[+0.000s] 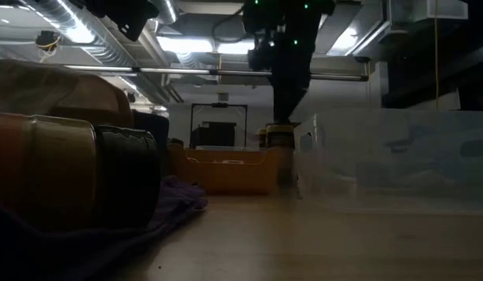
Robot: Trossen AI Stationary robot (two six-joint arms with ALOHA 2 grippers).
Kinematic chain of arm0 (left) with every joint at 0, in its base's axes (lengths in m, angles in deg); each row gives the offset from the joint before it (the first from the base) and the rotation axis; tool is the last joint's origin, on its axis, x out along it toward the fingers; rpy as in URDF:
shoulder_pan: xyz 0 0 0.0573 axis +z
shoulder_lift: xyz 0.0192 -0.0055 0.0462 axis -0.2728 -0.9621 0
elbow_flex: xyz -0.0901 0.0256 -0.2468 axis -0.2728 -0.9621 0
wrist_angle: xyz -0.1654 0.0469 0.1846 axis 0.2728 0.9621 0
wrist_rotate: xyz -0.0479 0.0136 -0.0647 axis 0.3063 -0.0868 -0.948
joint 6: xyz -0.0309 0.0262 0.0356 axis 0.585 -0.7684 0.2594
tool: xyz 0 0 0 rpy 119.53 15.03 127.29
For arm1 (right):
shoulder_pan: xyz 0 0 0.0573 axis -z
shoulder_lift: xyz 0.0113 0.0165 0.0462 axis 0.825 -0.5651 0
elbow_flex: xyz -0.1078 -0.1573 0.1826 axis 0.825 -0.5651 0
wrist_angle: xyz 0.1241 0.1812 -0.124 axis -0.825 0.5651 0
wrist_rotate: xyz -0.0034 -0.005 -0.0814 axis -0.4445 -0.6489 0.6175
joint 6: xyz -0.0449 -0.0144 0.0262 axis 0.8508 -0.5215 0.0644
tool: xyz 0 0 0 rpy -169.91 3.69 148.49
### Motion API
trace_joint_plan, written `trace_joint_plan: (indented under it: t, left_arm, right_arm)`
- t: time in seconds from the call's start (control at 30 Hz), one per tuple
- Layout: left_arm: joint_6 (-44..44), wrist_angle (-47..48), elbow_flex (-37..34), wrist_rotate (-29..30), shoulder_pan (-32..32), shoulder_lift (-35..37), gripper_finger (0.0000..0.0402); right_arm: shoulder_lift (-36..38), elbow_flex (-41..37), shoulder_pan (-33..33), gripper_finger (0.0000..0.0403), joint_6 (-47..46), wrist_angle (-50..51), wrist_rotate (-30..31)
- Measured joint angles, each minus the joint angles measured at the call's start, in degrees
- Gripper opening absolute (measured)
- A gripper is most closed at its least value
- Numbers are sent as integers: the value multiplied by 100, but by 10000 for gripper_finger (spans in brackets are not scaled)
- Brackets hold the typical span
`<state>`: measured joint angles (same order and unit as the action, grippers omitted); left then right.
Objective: Sort spices by type
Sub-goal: Put the orange spice bottle into the top yellow bin
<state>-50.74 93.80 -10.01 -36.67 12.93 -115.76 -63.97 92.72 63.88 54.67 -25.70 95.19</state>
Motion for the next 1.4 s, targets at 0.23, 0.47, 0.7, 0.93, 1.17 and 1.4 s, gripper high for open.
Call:
trace_joint_plan:
  t: [0.23,0.47,0.7,0.93,1.17,1.4]
  left_arm:
    - [127,-4,0,-25,-15,0,4]
    - [674,-335,2,-810,-200,-102,4]
    - [1051,-1412,7,-1001,-982,-758,4]
    - [1597,-2626,9,-996,-1514,-1522,4]
    - [2160,-2651,9,-994,-1889,-1978,4]
    - [2041,-2428,9,-992,-2045,-1997,4]
  right_arm:
    - [7,710,-5,287,2,606,0]
    - [13,1213,-7,287,2,974,-2]
    - [20,1402,-125,287,0,1033,3]
    - [24,1409,-680,287,0,1230,0]
    - [16,1407,-1603,287,-59,935,-9]
    - [-131,1268,-2565,287,-305,-567,-46]
